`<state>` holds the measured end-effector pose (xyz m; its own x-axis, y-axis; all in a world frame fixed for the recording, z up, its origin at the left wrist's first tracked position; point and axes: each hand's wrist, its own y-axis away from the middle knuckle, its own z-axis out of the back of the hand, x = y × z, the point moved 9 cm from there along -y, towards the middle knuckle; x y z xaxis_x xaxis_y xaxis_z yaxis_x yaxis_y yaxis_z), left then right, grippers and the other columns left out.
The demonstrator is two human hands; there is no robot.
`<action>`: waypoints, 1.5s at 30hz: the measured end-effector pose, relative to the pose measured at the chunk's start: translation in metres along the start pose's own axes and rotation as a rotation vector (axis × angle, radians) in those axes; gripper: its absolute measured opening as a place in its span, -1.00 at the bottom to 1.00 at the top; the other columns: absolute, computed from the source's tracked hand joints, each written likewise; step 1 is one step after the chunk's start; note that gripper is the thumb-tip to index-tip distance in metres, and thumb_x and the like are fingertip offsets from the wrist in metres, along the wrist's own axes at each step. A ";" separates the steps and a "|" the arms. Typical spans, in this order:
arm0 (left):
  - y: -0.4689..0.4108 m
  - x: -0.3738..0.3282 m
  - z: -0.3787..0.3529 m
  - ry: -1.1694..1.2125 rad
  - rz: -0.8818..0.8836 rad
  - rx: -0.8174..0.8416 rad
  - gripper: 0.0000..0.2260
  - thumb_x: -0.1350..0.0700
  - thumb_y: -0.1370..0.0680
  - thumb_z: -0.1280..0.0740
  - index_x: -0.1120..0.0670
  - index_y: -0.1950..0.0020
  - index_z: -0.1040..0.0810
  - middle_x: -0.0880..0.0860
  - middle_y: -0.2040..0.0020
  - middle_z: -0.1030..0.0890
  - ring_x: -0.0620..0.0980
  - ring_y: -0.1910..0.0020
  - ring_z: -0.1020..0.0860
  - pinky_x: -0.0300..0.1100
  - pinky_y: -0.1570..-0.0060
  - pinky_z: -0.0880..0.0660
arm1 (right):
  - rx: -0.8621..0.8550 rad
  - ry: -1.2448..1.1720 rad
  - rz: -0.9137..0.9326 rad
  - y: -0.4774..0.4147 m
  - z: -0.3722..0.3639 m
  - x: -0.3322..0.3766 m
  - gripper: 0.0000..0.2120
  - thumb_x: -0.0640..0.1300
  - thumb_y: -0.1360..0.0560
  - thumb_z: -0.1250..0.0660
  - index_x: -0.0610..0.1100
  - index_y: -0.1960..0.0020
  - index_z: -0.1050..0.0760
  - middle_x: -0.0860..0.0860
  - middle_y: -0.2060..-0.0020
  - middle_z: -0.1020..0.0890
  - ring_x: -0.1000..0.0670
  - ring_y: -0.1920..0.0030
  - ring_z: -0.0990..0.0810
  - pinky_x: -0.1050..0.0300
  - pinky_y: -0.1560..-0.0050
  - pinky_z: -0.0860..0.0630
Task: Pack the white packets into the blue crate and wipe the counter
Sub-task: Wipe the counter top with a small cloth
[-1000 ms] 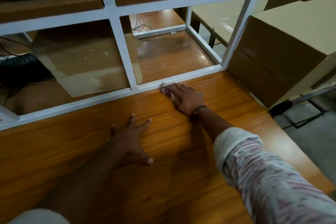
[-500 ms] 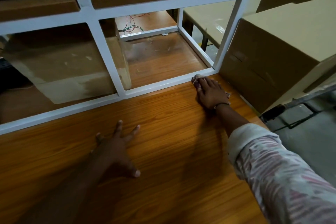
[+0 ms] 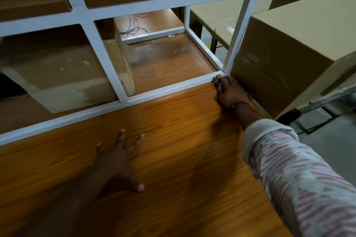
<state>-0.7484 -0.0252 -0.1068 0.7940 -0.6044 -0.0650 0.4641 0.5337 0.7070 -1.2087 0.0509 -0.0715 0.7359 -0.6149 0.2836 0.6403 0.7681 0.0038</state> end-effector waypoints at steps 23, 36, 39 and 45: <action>0.015 -0.013 0.008 -0.119 -0.025 0.004 0.30 -0.52 -0.06 -0.47 -0.41 -0.34 0.54 0.14 -0.44 0.60 0.37 -0.56 0.26 0.45 -0.46 0.22 | 0.013 0.013 -0.171 0.009 0.005 -0.003 -0.41 0.07 -0.62 0.03 -0.07 -0.61 -0.05 -0.13 -0.60 -0.12 -0.21 -0.54 -0.16 -0.23 -0.47 -0.19; 0.019 -0.017 0.012 -0.130 -0.019 0.026 0.36 -0.55 -0.01 -0.47 -0.36 -0.34 0.58 0.16 -0.49 0.56 0.37 -0.57 0.23 0.48 -0.45 0.11 | -0.031 0.081 -0.138 0.126 0.017 -0.046 -0.49 0.12 -0.64 0.02 -0.02 -0.54 -0.15 -0.12 -0.55 -0.23 -0.20 -0.50 -0.23 -0.19 -0.49 -0.20; 0.016 -0.017 0.011 -0.141 -0.022 0.010 0.34 -0.52 -0.07 -0.48 -0.33 -0.35 0.58 0.18 -0.50 0.55 0.37 -0.57 0.21 0.49 -0.45 0.10 | -0.029 0.079 -0.160 0.127 0.020 -0.046 -0.49 0.12 -0.65 0.02 -0.02 -0.56 -0.13 -0.11 -0.57 -0.21 -0.19 -0.52 -0.21 -0.17 -0.49 -0.18; 0.016 -0.015 0.011 -0.103 -0.037 0.007 0.40 -0.58 0.11 -0.44 -0.40 -0.40 0.51 0.18 -0.53 0.50 0.37 -0.57 0.21 0.51 -0.43 0.09 | 0.001 0.085 -0.183 0.128 0.022 -0.043 -0.48 0.11 -0.65 0.01 0.00 -0.57 -0.12 -0.10 -0.58 -0.19 -0.19 -0.53 -0.20 -0.16 -0.49 -0.14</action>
<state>-0.7571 -0.0137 -0.0868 0.7316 -0.6815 -0.0188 0.4894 0.5058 0.7104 -1.1633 0.1798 -0.0619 0.6231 -0.7571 0.1961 0.7650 0.6422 0.0488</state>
